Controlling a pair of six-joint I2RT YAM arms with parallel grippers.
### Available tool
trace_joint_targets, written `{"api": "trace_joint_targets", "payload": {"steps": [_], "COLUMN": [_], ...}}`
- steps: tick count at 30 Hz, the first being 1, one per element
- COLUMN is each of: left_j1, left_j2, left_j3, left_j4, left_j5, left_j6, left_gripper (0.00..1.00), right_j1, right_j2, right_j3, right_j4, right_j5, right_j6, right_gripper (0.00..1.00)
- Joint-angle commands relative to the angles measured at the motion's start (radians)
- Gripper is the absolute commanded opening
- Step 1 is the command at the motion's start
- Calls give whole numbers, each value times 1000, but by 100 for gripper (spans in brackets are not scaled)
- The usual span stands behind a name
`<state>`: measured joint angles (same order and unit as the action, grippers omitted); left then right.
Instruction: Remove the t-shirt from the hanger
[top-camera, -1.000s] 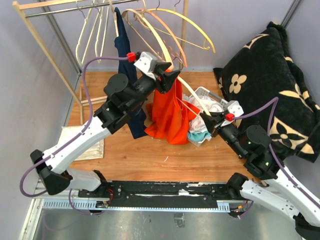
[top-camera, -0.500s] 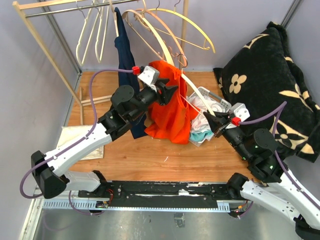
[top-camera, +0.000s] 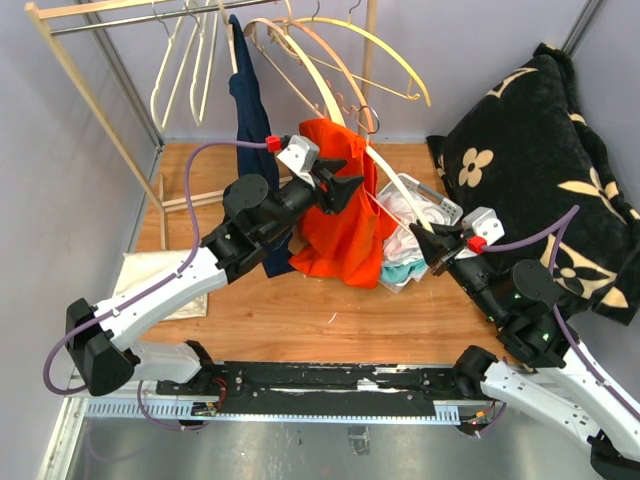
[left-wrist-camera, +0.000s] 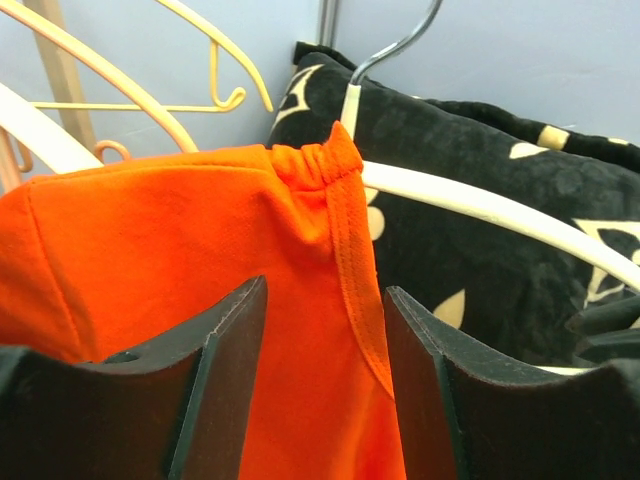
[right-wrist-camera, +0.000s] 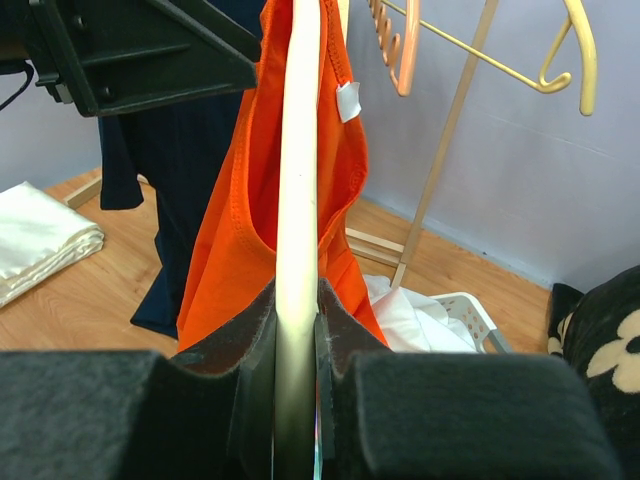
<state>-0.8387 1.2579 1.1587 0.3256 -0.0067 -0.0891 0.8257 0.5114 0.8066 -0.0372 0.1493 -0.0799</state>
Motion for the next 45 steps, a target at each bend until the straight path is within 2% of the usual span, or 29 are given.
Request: {"api": "trace_joint_targets", "payload": {"steps": [1, 12, 15, 17, 22, 23, 24, 29, 32, 37, 45], "left_j1": [-5, -5, -5, -5, -5, -5, -5, -5, -5, -5, -3], "left_j2": [-24, 49, 64, 70, 61, 56, 50, 12, -10, 1, 96], "left_j3": [-14, 46, 68, 76, 78, 75, 71, 55, 72, 150, 297], "left_j4": [66, 53, 49, 49, 50, 49, 49, 47, 21, -48, -131], "left_j5": [54, 9, -8, -21, -31, -34, -37, -89, -180, -327, -476], "left_j6": [-26, -22, -26, -28, -38, -39, -41, -49, -50, 2, 117], "left_gripper": [56, 56, 53, 43, 8, 2, 1, 1, 1, 1, 0], "right_j1": [7, 9, 8, 7, 8, 9, 9, 8, 8, 8, 8], "right_j2": [-17, -24, -28, -30, -36, -38, -40, -56, -78, -148, -256], "right_j3": [12, 9, 7, 5, 3, 1, 1, -4, -7, -23, 5], "right_j4": [97, 95, 94, 95, 91, 90, 88, 72, 57, 35, -45], "right_j5": [-3, -17, -22, -25, -25, -22, -21, -17, -19, -36, -54], "right_j6": [-11, 0, 2, 3, 6, 6, 6, 4, -2, -16, -41], "right_gripper": [1, 1, 1, 1, 1, 1, 1, 1, 1, 1, 1]}}
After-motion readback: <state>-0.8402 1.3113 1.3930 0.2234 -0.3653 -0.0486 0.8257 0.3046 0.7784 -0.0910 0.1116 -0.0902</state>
